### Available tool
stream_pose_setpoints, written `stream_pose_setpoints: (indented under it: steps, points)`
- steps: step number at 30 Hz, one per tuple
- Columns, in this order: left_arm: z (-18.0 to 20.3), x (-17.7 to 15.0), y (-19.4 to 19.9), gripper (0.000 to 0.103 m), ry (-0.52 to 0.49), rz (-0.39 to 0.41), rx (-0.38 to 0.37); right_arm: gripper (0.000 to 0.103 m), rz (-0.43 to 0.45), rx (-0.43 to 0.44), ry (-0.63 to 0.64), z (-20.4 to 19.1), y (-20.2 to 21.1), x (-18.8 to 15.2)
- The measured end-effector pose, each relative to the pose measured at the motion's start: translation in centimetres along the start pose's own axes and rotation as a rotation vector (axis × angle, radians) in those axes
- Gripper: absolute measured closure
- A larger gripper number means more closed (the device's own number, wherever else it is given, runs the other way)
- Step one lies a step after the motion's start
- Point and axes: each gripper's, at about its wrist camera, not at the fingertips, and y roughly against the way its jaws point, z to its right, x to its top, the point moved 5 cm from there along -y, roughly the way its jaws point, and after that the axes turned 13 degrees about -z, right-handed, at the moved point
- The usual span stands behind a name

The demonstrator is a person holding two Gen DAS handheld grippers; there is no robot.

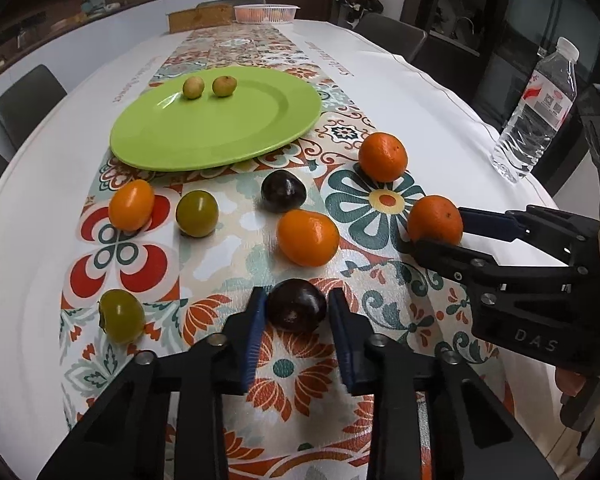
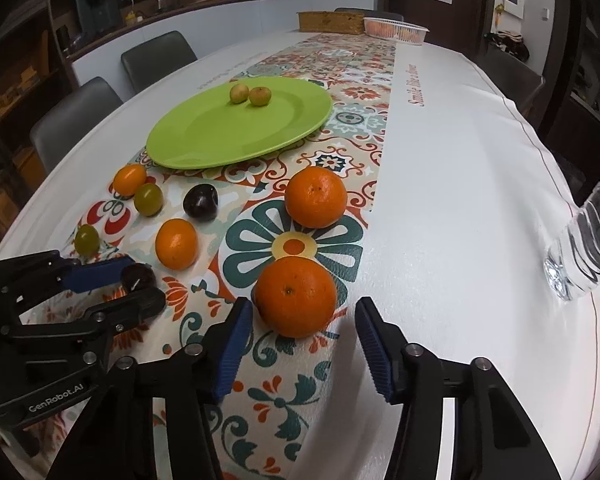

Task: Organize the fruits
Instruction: 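Move the left tool to a dark purple plum while the right tool reaches a mandarin, then close the left tool on the plum while the right tool grasps the mandarin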

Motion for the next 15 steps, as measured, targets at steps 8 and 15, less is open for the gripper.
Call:
stream_pose_setpoints:
  steps: [8,15]
  points:
    - [-0.1,0.1,0.1,0.074,0.004,0.002,-0.013,0.061,-0.004,-0.001,0.015,-0.4,-0.7,0.3]
    - [-0.1,-0.1,1.2,0.074,0.006,0.035,-0.012,0.061,0.005,0.013,0.011,-0.6,-0.1,0.0]
